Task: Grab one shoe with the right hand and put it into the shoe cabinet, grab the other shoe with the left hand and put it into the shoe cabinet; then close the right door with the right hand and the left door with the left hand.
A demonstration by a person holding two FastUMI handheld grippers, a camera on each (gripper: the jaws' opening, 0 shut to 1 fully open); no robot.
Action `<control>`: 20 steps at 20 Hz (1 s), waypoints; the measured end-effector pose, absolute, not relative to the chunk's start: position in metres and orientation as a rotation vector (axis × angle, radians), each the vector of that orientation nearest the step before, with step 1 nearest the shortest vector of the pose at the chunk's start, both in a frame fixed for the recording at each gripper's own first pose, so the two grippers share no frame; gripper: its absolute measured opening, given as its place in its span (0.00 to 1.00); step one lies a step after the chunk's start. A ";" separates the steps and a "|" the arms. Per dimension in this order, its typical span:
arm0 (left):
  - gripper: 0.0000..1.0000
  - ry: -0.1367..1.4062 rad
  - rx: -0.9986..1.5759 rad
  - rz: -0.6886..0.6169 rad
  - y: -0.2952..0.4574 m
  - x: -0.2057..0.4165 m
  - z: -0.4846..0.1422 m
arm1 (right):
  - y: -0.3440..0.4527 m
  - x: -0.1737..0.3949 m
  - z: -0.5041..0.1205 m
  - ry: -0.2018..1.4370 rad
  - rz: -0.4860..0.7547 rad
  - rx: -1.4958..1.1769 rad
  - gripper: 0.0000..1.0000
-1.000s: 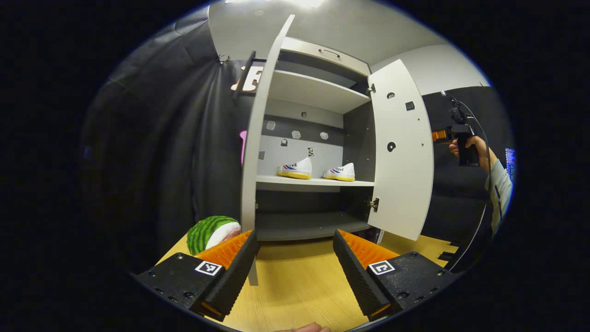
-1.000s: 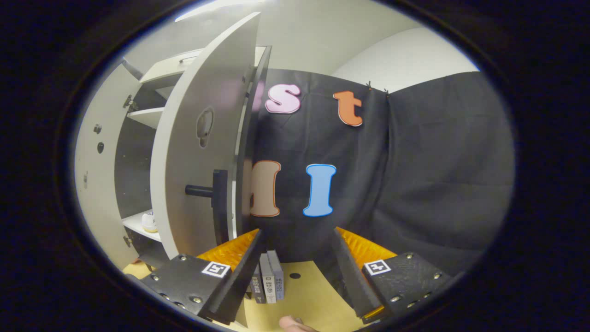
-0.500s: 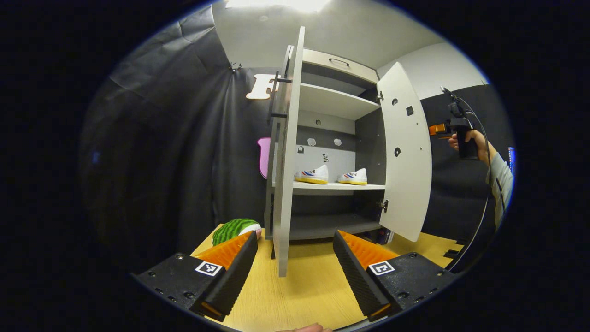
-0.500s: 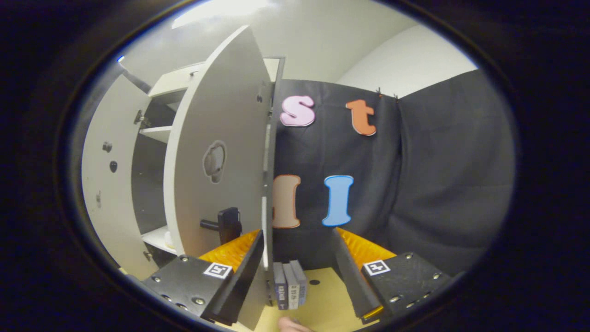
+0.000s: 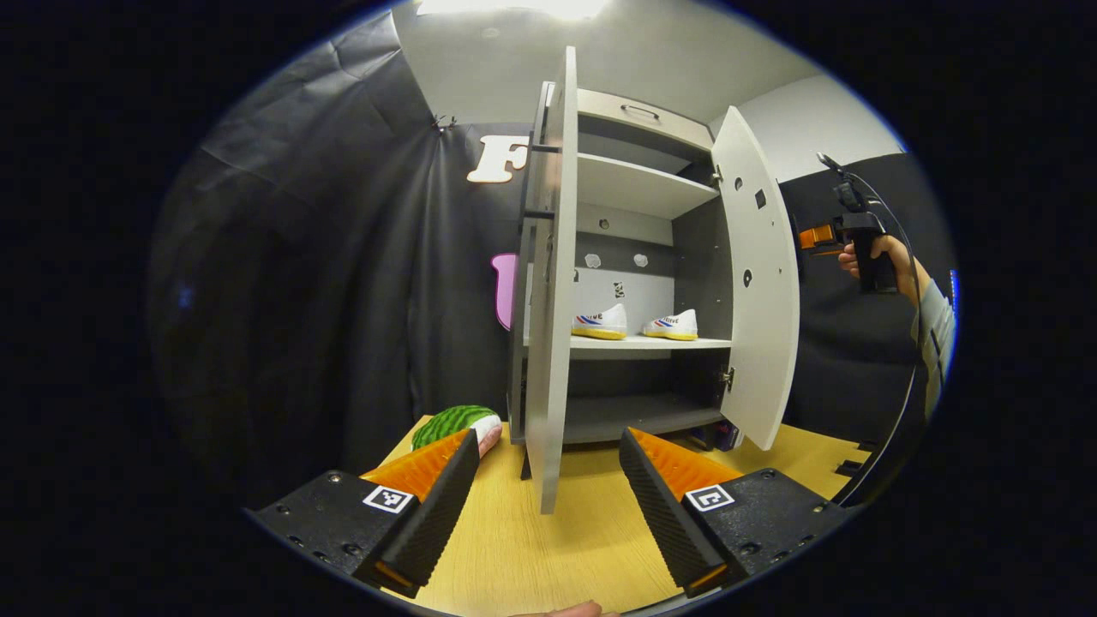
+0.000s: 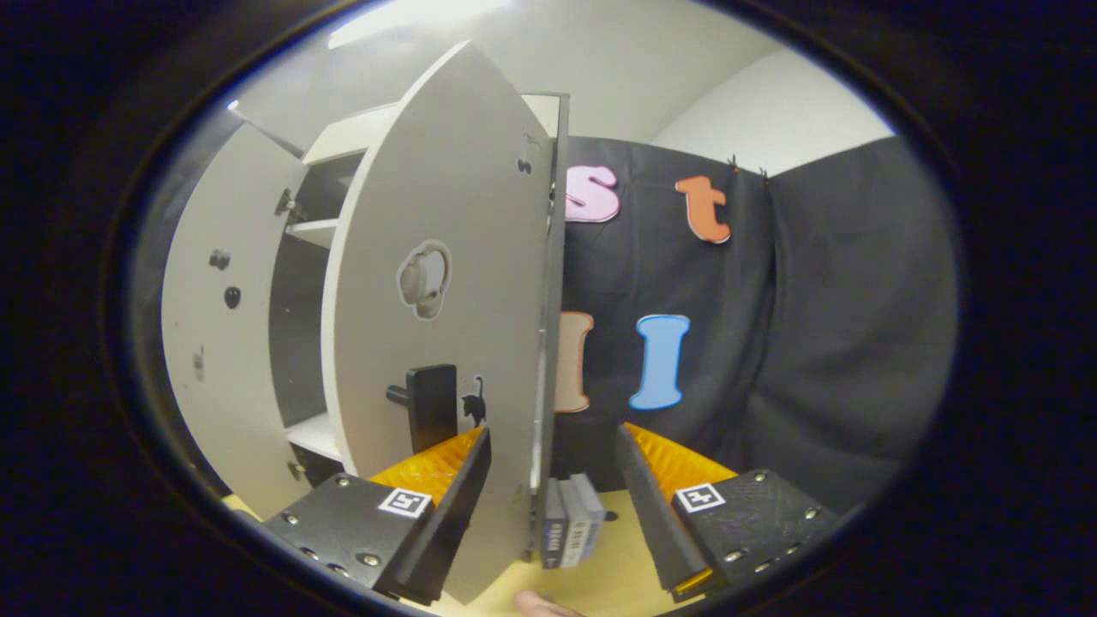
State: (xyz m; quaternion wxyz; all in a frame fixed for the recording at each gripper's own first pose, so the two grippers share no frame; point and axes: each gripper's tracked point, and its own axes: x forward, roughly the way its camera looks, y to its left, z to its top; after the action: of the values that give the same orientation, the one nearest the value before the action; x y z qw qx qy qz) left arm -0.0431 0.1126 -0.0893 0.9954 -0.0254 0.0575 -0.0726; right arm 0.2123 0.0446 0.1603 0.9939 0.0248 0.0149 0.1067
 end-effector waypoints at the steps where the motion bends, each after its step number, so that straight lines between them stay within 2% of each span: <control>1: 0.99 0.125 -0.056 -0.138 0.114 -0.040 -0.092 | 0.061 0.212 0.156 0.042 0.250 0.056 0.88; 3: 1.00 0.153 -0.061 -0.129 0.116 -0.036 -0.099 | 0.087 0.202 0.145 0.072 0.304 0.026 0.86; 4: 0.99 0.160 -0.055 -0.119 0.120 -0.034 -0.100 | 0.088 0.198 0.140 0.076 0.297 -0.008 0.89; 5: 0.99 0.163 -0.045 -0.105 0.125 -0.032 -0.099 | 0.086 0.194 0.140 0.068 0.279 -0.041 0.98; 10: 0.99 0.159 -0.017 -0.029 0.157 -0.030 -0.090 | 0.084 0.177 0.127 0.055 0.302 -0.034 0.99; 13: 0.99 0.199 -0.021 0.069 0.193 -0.023 -0.091 | 0.073 0.166 0.120 0.058 0.297 -0.020 0.98; 16: 1.00 0.241 -0.011 0.093 0.208 -0.016 -0.087 | 0.058 0.153 0.108 0.067 0.287 -0.005 0.98; 18: 1.00 0.207 0.027 0.159 0.229 -0.008 -0.072 | 0.056 0.142 0.101 0.071 0.310 0.028 0.99; 20: 0.99 0.175 0.020 0.166 0.232 0.001 -0.053 | 0.047 0.134 0.092 0.075 0.306 0.038 0.99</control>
State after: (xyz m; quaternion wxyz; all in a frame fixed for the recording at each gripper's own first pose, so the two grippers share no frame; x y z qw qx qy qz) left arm 0.0005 0.2319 -0.0534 0.9927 0.0100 0.0875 0.0826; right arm 0.1335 0.0465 0.0925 0.9875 0.0189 0.0371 0.1523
